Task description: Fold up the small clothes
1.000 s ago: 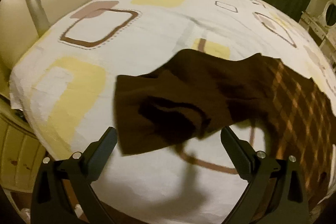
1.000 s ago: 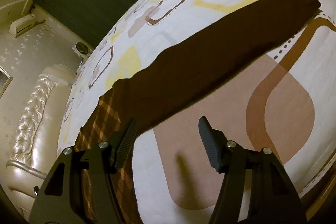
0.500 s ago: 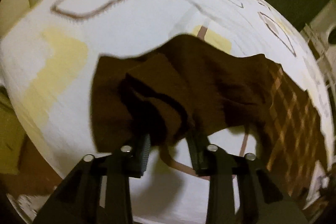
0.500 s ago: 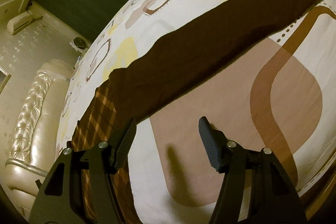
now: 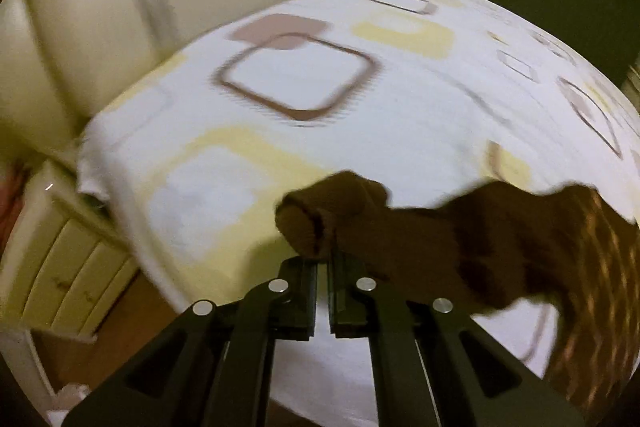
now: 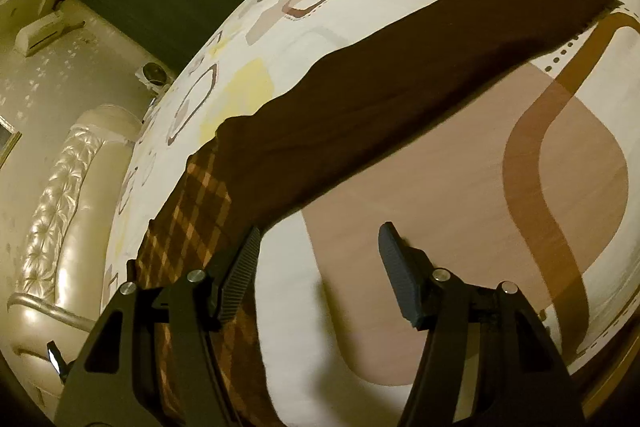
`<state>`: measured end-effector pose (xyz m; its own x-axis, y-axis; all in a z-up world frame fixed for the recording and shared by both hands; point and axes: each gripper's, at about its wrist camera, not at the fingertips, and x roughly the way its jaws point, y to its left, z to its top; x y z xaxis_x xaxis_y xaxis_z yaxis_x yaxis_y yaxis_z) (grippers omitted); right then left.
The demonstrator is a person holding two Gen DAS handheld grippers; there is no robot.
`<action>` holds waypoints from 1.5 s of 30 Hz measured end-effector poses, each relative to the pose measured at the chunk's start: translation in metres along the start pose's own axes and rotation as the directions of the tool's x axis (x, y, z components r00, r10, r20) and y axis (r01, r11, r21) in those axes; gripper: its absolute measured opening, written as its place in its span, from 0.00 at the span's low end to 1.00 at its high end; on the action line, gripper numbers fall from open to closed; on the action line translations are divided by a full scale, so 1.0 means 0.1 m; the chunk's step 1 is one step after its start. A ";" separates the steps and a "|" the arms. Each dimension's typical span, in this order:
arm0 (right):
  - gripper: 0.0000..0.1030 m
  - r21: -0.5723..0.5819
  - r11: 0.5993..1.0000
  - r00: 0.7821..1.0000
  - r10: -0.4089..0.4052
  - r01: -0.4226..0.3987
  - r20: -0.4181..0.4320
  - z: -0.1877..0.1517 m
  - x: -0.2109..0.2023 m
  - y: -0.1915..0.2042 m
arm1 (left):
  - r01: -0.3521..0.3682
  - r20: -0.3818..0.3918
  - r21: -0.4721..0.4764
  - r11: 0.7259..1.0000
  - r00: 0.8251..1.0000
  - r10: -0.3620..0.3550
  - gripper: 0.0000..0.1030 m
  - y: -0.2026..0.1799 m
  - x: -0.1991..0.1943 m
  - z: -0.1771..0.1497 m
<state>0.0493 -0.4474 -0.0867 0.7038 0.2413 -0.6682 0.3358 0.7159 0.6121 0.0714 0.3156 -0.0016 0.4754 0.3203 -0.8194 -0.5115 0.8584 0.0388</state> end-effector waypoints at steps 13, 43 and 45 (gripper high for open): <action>0.60 -0.017 1.000 0.999 0.000 0.000 -0.036 -0.16 0.10 0.18 | -0.145 -0.062 -0.188 0.971 0.989 0.135 0.04 1.13 0.33 -0.10; 0.65 -0.060 0.997 0.995 0.044 -0.050 -0.094 -0.34 0.06 0.46 | 0.080 0.133 0.015 0.997 0.988 -0.082 0.04 -0.25 -0.76 0.35; 0.66 -0.060 0.996 0.994 0.054 -0.060 -0.098 -0.35 0.05 0.47 | 0.119 0.156 0.085 0.989 0.979 -0.131 0.04 -0.68 -0.98 0.38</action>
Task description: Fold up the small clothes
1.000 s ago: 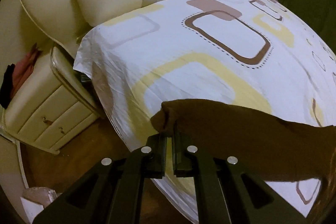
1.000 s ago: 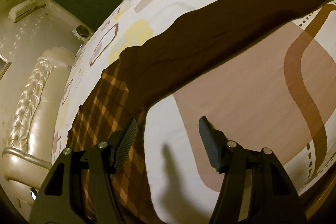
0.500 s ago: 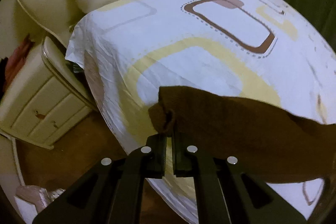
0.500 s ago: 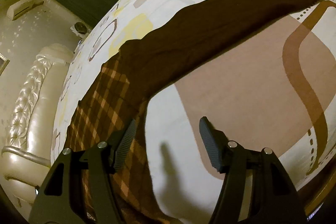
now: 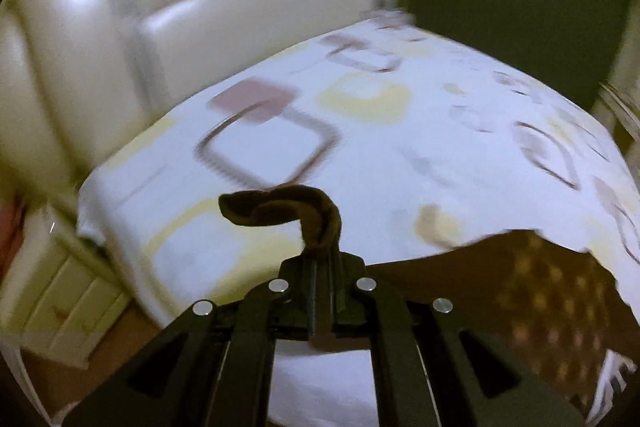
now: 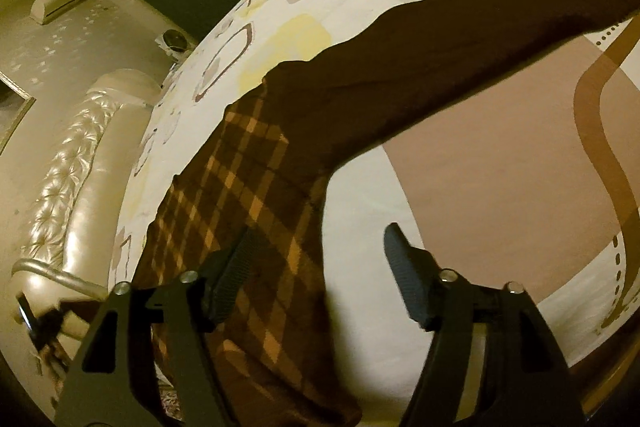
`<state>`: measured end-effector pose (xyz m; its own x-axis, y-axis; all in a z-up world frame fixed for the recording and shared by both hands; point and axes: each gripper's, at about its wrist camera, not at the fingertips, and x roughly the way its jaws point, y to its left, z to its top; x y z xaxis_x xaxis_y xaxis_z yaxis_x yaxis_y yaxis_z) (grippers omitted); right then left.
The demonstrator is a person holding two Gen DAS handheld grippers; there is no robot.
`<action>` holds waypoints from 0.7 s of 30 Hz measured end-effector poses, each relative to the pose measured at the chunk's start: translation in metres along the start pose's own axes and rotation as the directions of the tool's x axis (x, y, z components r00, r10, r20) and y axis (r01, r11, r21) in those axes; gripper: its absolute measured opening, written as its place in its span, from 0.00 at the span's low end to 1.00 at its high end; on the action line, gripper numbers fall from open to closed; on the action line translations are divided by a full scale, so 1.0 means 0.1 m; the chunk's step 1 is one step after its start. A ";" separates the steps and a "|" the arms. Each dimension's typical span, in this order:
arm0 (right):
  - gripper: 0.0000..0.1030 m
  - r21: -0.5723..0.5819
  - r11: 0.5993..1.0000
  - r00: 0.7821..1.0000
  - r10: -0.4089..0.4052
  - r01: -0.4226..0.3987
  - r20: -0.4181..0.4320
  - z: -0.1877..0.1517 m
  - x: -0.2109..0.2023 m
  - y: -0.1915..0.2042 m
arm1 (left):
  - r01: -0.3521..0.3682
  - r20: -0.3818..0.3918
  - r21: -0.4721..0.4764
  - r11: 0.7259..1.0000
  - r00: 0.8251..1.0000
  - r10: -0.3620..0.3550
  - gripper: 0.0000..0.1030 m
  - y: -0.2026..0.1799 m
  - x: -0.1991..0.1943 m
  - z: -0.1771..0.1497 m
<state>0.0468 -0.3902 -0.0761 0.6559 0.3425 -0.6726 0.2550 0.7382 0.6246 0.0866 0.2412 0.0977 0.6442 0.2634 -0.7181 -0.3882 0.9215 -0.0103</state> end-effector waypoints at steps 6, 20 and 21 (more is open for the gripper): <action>0.66 -0.013 1.000 0.999 0.027 -0.027 -0.025 -0.01 0.00 0.02 | 0.132 0.033 0.211 0.968 0.989 -0.142 0.04 -1.62 -0.31 0.01; 0.66 0.031 0.998 0.998 0.058 -0.057 -0.039 0.01 0.02 -0.12 | 0.286 -0.159 0.491 0.823 0.958 -0.238 0.04 -4.34 0.04 -1.21; 0.66 0.036 0.998 0.998 0.058 -0.056 -0.039 0.01 0.02 -0.14 | 0.288 -0.171 0.497 0.818 0.957 -0.234 0.04 -4.42 0.08 -1.28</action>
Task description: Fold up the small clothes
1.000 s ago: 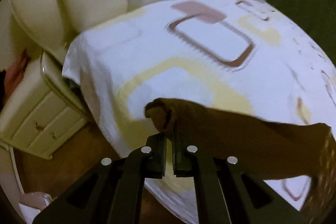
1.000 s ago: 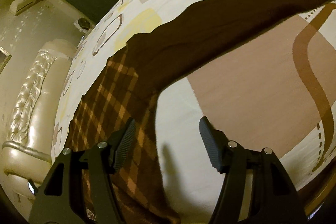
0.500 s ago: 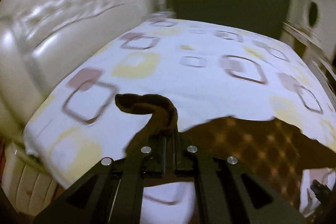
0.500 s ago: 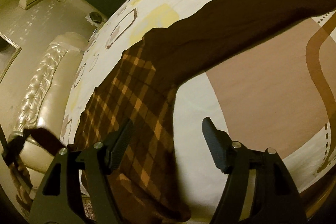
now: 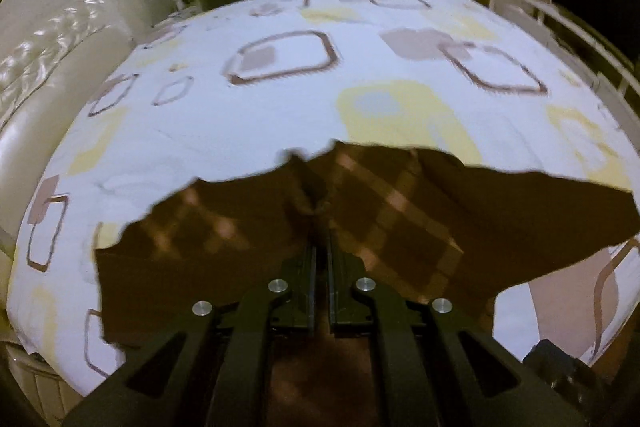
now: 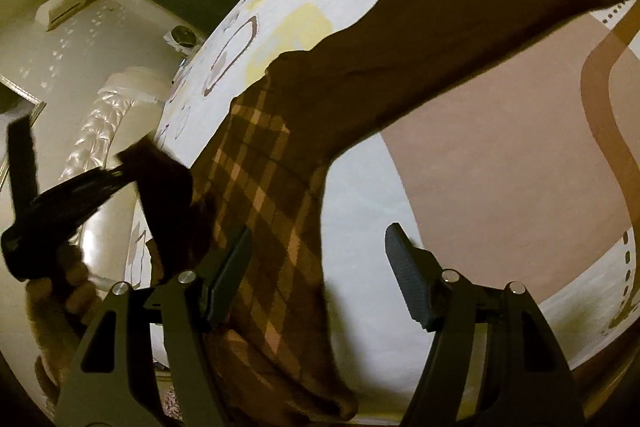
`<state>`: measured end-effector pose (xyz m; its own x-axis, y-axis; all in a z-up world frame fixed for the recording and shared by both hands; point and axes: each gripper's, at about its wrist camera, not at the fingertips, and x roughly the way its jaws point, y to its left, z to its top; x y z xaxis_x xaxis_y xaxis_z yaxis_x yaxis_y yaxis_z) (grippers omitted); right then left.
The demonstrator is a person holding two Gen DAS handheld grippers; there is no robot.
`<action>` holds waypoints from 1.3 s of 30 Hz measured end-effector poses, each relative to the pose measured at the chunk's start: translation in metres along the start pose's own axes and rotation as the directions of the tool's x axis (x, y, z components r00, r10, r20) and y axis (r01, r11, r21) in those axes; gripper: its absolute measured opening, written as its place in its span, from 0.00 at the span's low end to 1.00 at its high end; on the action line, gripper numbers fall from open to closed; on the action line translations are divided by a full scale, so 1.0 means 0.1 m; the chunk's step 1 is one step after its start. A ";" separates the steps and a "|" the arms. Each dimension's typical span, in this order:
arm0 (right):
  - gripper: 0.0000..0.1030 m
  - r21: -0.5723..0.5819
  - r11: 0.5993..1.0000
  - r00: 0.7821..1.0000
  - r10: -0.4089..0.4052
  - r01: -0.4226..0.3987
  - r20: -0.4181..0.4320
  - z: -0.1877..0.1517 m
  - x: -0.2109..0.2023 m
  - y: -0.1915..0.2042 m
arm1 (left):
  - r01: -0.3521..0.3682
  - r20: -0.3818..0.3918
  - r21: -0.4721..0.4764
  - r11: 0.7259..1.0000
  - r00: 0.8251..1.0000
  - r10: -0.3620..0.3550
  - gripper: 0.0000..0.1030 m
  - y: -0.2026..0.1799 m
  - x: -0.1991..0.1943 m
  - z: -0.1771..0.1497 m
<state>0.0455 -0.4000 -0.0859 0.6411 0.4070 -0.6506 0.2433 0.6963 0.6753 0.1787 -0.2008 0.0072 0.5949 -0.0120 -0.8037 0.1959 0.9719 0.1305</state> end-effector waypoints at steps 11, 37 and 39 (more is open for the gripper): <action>0.66 0.039 0.999 1.000 -0.015 0.014 0.009 0.03 -0.01 -0.16 | 0.059 -0.114 0.054 0.997 0.992 -0.053 0.17 -0.58 0.54 -0.36; 0.58 0.035 0.977 0.972 0.214 -0.211 -0.100 0.49 0.98 0.64 | 0.009 0.074 -0.340 0.940 0.997 0.017 0.77 2.19 -0.18 -1.47; 0.58 0.053 0.980 0.974 0.197 -0.192 -0.111 0.50 1.10 0.65 | 0.017 0.079 -0.365 0.931 0.997 0.013 0.77 2.25 -0.18 -1.50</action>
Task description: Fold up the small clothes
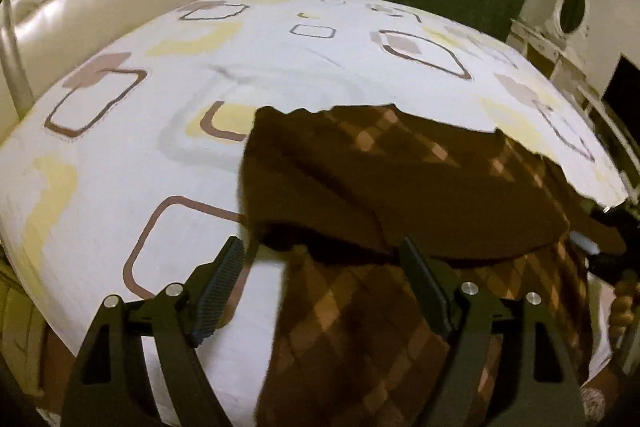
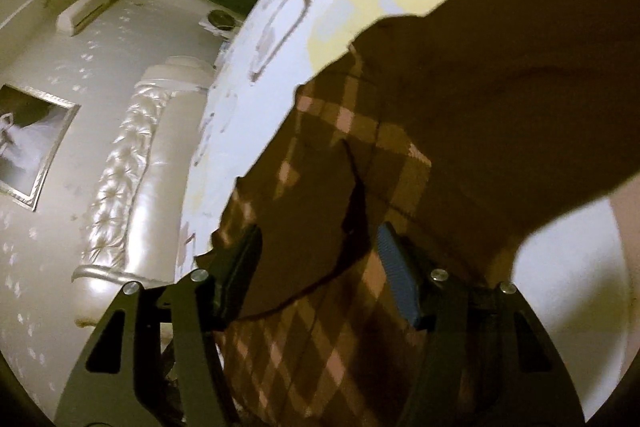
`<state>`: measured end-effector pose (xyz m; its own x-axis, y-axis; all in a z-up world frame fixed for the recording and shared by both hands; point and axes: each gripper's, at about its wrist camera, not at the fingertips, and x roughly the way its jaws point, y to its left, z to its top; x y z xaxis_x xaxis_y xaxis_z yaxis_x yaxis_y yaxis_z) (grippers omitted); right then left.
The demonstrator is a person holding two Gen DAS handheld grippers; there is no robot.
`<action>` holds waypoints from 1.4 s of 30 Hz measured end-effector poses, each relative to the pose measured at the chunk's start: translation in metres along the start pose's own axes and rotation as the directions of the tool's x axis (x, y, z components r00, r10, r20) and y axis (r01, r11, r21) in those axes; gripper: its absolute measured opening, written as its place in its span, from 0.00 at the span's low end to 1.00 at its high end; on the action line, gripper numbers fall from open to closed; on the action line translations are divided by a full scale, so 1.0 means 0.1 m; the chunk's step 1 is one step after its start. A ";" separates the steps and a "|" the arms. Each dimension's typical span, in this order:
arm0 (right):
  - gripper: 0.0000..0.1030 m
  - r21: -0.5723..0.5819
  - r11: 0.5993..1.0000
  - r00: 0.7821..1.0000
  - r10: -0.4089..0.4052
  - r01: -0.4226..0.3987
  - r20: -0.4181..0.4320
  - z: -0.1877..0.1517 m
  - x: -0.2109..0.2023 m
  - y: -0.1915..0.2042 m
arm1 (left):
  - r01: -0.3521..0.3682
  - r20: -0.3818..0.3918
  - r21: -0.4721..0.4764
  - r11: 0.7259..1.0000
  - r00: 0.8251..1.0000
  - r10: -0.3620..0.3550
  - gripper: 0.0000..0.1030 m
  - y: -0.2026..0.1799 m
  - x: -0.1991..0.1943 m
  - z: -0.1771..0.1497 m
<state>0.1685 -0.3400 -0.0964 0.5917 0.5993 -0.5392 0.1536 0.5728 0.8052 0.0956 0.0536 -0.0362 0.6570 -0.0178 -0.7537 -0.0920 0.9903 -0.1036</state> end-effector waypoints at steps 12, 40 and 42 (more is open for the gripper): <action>0.37 0.002 0.999 0.999 -0.044 0.044 -0.024 -0.03 0.28 0.00 | -0.032 -0.027 -0.052 0.998 0.999 0.031 0.77 0.28 0.07 0.04; 0.04 -0.133 0.990 0.994 -0.038 0.052 0.103 0.29 -0.35 0.46 | -0.027 -0.071 -0.085 0.996 0.997 0.021 0.77 0.34 0.16 0.00; 0.04 -0.097 0.993 0.993 -0.050 0.060 0.104 0.30 -0.35 0.28 | -0.034 -0.078 -0.080 0.996 0.997 0.028 0.77 0.33 0.18 -0.02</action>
<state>0.1755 -0.3616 -0.0474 0.6626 0.5084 -0.5500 0.1113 0.6593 0.7436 0.1029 0.0854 -0.0550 0.5939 -0.0005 -0.8045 -0.1739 0.9763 -0.1289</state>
